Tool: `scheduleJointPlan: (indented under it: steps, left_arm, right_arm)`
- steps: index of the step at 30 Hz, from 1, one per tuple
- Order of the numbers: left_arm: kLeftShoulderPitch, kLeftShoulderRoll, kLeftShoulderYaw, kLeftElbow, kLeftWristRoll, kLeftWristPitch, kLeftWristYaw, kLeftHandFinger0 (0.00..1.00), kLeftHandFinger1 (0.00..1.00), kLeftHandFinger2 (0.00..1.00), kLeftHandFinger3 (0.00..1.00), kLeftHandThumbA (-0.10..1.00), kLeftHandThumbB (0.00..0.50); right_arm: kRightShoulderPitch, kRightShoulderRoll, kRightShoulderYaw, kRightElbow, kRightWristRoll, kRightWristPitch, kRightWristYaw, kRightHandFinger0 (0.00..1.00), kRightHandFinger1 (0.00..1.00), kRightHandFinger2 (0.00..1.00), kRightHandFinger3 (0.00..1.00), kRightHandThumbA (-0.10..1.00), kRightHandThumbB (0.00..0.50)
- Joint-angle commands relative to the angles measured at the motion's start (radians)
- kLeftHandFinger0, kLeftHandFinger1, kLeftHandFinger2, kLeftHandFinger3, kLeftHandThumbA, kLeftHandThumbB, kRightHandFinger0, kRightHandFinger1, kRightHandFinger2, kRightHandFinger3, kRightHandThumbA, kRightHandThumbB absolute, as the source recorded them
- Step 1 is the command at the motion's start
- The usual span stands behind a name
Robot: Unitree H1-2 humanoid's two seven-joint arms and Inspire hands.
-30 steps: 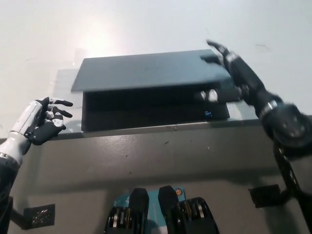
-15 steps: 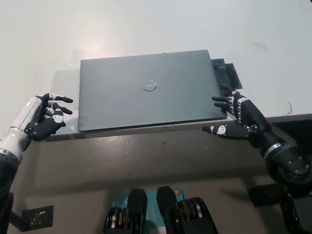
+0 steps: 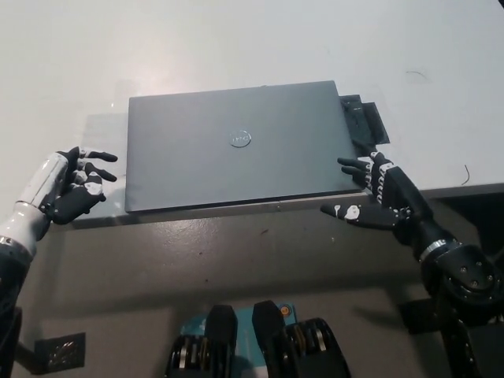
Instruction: The robot uses its right hand to push down on the lid of a laptop kept in the middle of the desk to close it
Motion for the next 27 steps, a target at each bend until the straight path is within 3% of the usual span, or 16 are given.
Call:
scheduleJointPlan:
  steps: [1,5,6,9,12,14,16,20,23,27]
  left_arm:
    - [-0.028,0.039,0.015,-0.029,0.008,0.006,-0.012,0.25,0.35,0.49,0.61,-0.1,0.006]
    - [-0.023,0.043,0.016,-0.03,0.015,0.002,-0.009,0.28,0.37,0.5,0.61,-0.1,0.009]
    - [-0.021,0.043,0.021,-0.029,0.006,-0.008,-0.011,0.28,0.36,0.49,0.6,-0.1,0.007]
    - [-0.021,0.044,0.022,-0.023,0.007,-0.005,-0.01,0.28,0.37,0.5,0.6,-0.09,0.008]
    - [-0.02,0.043,0.022,-0.02,0.009,-0.015,-0.007,0.3,0.37,0.49,0.6,-0.1,0.009]
    - [-0.018,0.041,0.022,-0.019,0.01,-0.013,-0.006,0.3,0.37,0.49,0.59,-0.1,0.013]
    - [-0.014,0.038,0.022,-0.022,0.011,-0.015,-0.004,0.29,0.36,0.5,0.59,-0.1,0.01]
    - [-0.012,0.035,0.028,-0.022,0.008,-0.004,-0.002,0.35,0.41,0.53,0.61,-0.1,0.007]
    - [-0.011,0.031,0.03,-0.014,0.004,-0.021,-0.001,0.3,0.37,0.49,0.59,-0.1,0.005]
    - [-0.006,0.026,0.032,-0.025,0.005,-0.005,0.0,0.26,0.35,0.48,0.59,-0.1,0.006]
  right_arm:
    - [-0.005,-0.015,-0.026,-0.075,0.068,0.051,0.034,0.93,0.86,0.84,1.0,1.0,0.248]
    - [0.023,-0.041,-0.07,-0.221,0.105,0.04,0.032,0.97,0.86,0.82,1.0,1.0,0.247]
    - [0.051,-0.049,-0.097,-0.316,0.121,0.072,0.016,0.96,0.86,0.82,0.99,1.0,0.266]
    - [0.107,-0.051,-0.154,-0.45,0.158,0.126,-0.005,0.98,0.88,0.85,1.0,1.0,0.244]
    - [0.177,-0.057,-0.2,-0.524,0.178,0.123,-0.011,0.98,0.91,0.88,1.0,1.0,0.266]
    - [0.208,-0.057,-0.219,-0.55,0.179,0.128,-0.014,1.0,0.92,0.88,1.0,1.0,0.248]
    - [0.261,-0.056,-0.251,-0.563,0.196,0.116,-0.018,0.97,0.9,0.89,1.0,1.0,0.26]
    - [0.34,-0.049,-0.294,-0.529,0.199,0.054,-0.026,0.94,0.89,0.89,1.0,1.0,0.238]
    - [0.387,-0.041,-0.322,-0.468,0.21,0.006,-0.028,0.93,0.87,0.88,1.0,1.0,0.293]
    - [0.388,-0.03,-0.344,-0.4,0.218,-0.028,-0.04,0.89,0.84,0.84,0.95,1.0,0.299]
